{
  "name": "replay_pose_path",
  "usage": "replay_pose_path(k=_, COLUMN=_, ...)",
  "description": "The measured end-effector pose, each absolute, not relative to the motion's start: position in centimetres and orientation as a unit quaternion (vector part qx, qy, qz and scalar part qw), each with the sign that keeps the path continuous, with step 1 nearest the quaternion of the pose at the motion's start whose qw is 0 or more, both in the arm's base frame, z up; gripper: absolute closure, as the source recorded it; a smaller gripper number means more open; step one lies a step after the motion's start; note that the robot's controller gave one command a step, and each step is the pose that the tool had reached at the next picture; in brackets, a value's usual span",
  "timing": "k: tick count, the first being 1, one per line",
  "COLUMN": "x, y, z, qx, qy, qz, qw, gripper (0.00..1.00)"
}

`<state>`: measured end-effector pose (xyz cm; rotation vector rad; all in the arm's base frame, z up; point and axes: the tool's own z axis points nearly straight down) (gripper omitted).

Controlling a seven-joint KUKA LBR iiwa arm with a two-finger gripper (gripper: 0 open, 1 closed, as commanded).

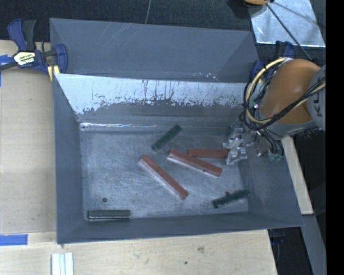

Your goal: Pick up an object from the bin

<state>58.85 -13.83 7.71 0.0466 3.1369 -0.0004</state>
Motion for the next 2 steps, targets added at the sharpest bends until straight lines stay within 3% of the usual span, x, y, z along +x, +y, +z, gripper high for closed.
replay_pose_path(k=1, x=58.9, y=-13.8, z=7.7, qx=0.015, qy=1.000, qz=0.000, qw=0.002, gripper=1.00)
replay_pose_path(k=2, x=58.9, y=-14.5, z=25.2, qx=-0.018, qy=1.000, qz=-0.002, qw=0.005, gripper=1.00)
